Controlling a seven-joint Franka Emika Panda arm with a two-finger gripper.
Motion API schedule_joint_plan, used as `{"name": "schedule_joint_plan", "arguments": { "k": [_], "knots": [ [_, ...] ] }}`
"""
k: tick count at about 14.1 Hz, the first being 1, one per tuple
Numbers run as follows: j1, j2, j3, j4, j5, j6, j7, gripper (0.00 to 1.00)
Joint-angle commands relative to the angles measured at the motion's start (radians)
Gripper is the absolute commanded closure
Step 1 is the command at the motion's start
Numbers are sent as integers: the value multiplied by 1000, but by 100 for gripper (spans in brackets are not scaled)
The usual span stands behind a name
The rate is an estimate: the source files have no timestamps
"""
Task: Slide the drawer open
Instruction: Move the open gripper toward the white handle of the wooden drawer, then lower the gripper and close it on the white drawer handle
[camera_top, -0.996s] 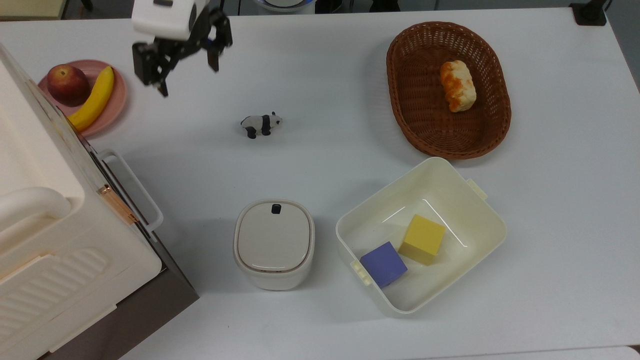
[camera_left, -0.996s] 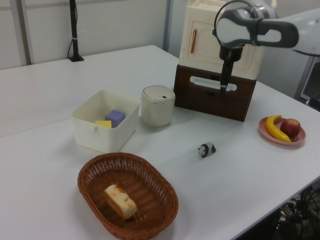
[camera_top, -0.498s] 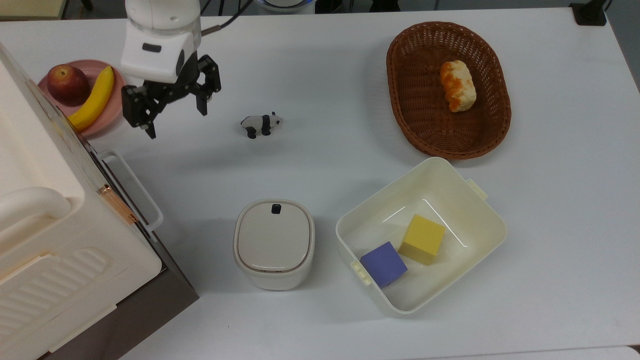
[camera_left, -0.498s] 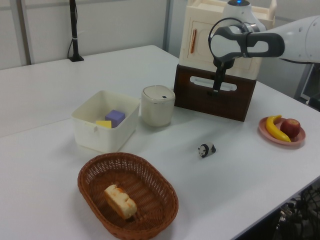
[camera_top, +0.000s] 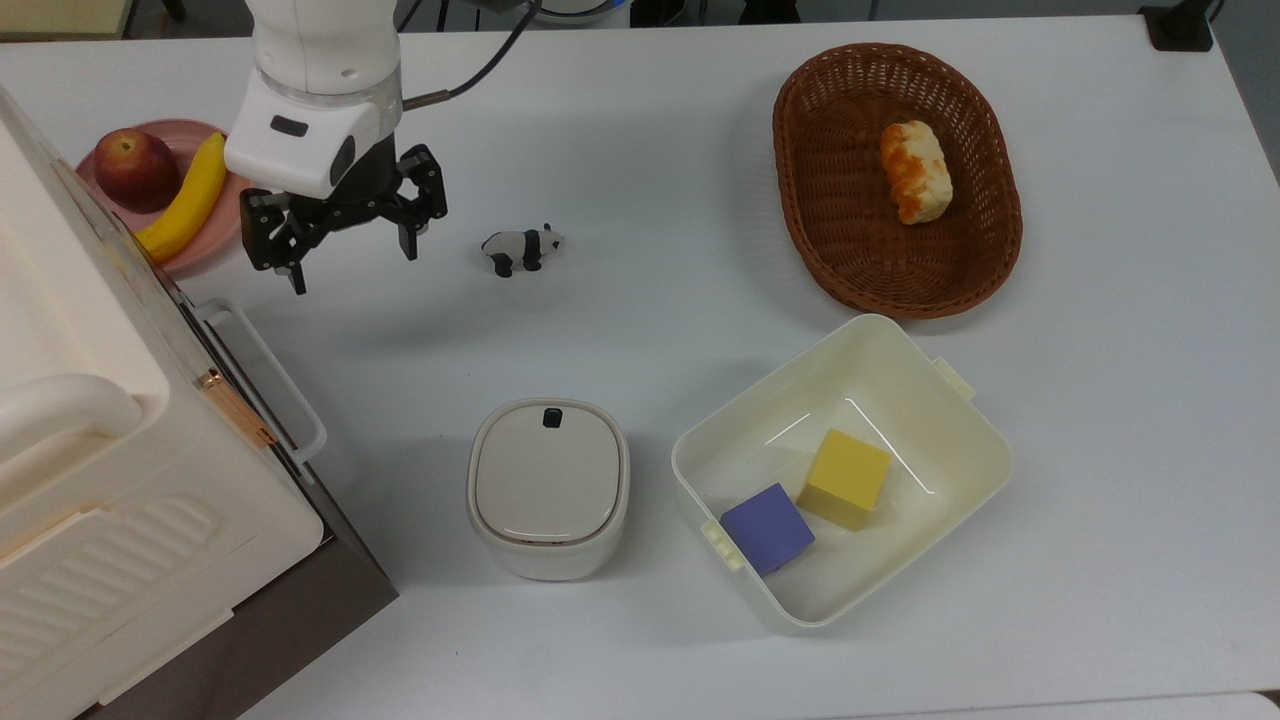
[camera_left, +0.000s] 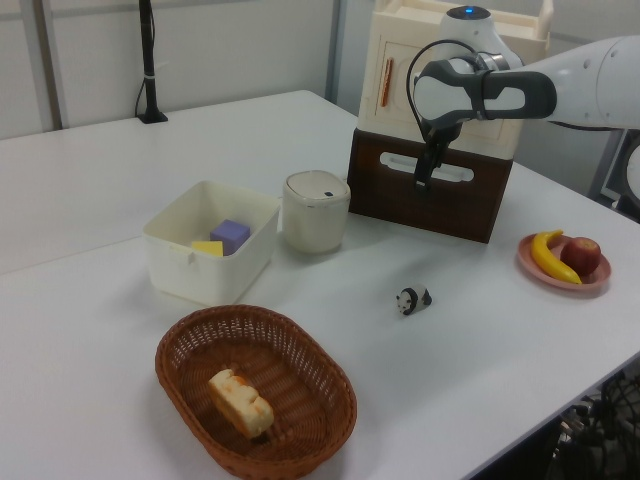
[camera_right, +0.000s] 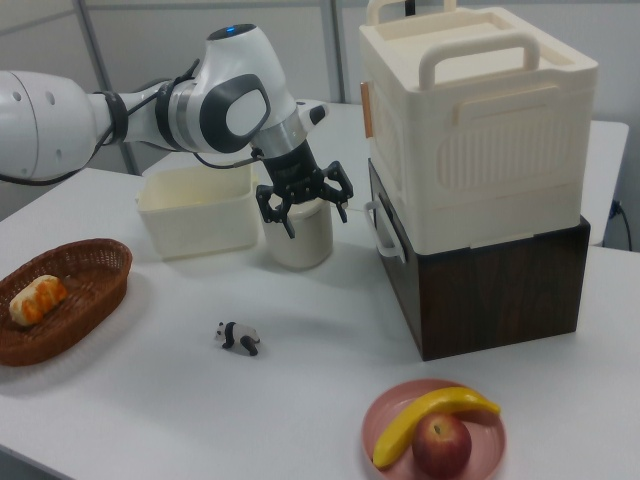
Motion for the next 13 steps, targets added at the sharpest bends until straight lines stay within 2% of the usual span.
{"name": "schedule_joint_plan", "arguments": {
  "k": [1,3,7,13],
  "knots": [
    [-29,35,1,54,-3,15,5,0],
    [-43,58,1,66,-2,47,-50,0],
    [-55,110,1,109,-3,71,-53,0],
    [-63,128,-1,111,-7,105,-54,0]
  ]
}}
